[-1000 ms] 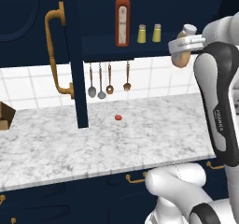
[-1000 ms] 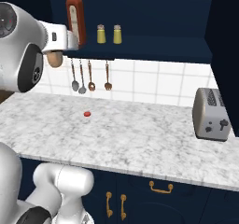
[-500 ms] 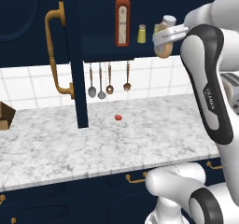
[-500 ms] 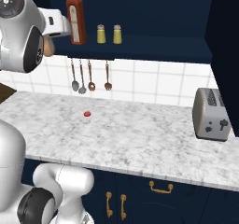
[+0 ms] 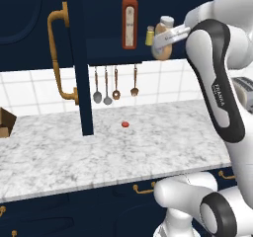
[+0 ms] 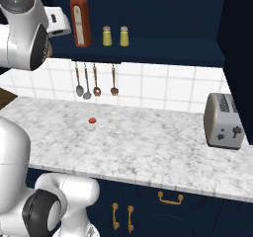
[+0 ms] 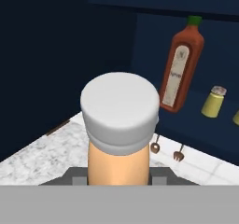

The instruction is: Put the shaker and condiment bottle from the counter next to their counterparts in the cabinet.

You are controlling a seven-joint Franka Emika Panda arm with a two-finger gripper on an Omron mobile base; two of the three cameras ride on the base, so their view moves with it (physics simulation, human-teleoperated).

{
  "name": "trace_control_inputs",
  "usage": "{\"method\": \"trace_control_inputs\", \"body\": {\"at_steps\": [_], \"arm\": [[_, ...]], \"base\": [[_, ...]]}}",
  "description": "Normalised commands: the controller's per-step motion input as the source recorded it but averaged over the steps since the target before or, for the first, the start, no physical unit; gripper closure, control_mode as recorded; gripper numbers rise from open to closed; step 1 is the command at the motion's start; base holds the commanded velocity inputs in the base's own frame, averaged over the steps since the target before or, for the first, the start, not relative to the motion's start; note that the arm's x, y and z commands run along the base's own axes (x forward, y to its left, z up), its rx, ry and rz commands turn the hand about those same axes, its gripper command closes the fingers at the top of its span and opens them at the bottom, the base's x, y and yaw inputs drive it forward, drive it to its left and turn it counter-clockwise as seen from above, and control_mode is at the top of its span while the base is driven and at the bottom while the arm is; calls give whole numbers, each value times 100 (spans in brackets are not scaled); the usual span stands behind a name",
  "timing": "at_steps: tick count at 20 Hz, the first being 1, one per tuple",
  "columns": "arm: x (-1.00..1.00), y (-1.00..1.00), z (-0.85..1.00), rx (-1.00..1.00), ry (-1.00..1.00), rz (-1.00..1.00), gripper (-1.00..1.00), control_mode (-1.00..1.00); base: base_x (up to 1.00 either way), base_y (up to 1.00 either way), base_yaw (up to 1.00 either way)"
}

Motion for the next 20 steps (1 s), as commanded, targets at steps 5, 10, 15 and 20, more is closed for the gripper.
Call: {"method": "trace_control_inputs", "body": {"at_steps": [5, 10, 15, 20], "arm": [[26, 29, 0, 0, 0, 1, 100, -100], [34, 18, 0, 0, 0, 0, 100, -100], [20, 12, 0, 0, 0, 0, 100, -100], [18, 15, -1, 0, 0, 1, 100, -100]], "base": [[0, 0, 0], [0, 0, 0], [0, 0, 0], [0, 0, 0]]}}
